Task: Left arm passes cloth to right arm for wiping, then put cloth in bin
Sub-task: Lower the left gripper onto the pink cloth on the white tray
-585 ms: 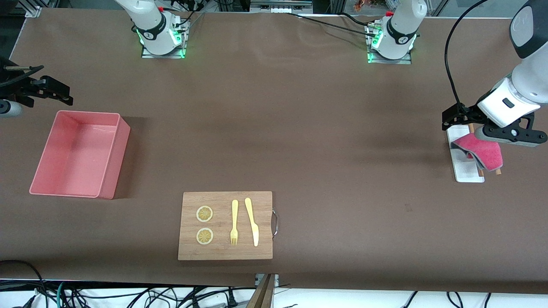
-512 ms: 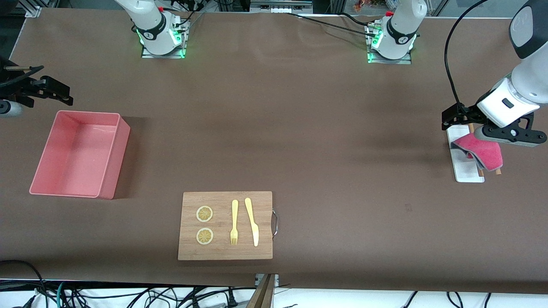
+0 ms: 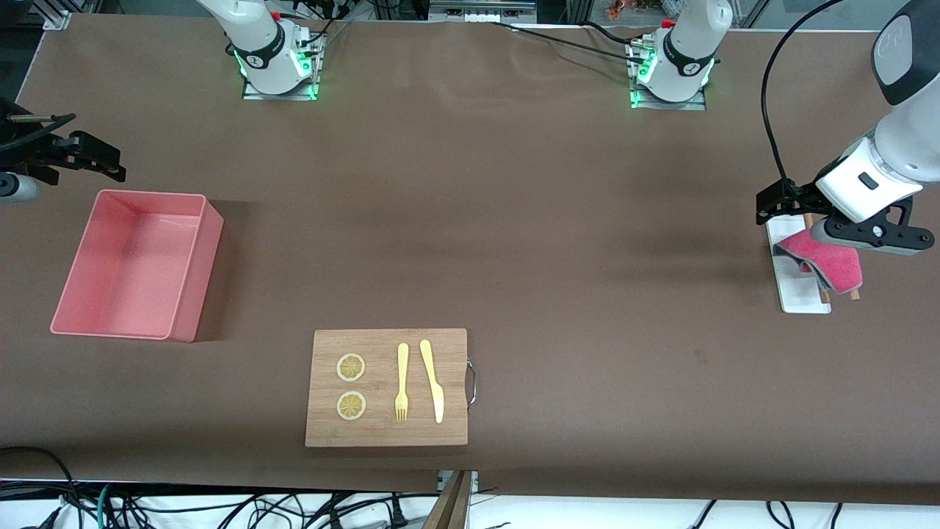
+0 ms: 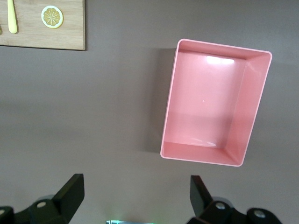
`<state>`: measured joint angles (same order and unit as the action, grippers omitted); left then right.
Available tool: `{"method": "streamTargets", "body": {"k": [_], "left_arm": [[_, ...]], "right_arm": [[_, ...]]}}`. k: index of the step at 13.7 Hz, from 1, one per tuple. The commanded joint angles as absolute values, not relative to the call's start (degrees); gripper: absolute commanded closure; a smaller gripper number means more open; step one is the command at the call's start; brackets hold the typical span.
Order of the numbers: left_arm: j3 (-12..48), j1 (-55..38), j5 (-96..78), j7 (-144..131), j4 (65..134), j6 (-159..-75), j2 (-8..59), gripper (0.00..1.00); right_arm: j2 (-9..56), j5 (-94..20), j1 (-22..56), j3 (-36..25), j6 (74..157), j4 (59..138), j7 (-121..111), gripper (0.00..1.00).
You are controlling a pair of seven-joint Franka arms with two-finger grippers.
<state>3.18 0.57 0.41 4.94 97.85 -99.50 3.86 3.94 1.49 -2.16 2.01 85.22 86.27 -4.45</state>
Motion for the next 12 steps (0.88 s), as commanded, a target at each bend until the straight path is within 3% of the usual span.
{"method": "streamTargets", "body": {"k": [1, 12], "left_arm": [[3.08, 0.0, 0.88, 4.57, 95.62, -97.56, 5.18, 0.0], [2.99, 0.53, 0.88, 9.57, 95.62, -96.6, 5.27, 0.0]], "right_arm": [[4.66, 2.11, -2.72, 2.37, 84.9, 84.73, -5.36, 0.0], [4.66, 2.02, -2.64, 2.29, 84.9, 84.73, -5.27, 0.0]]}}
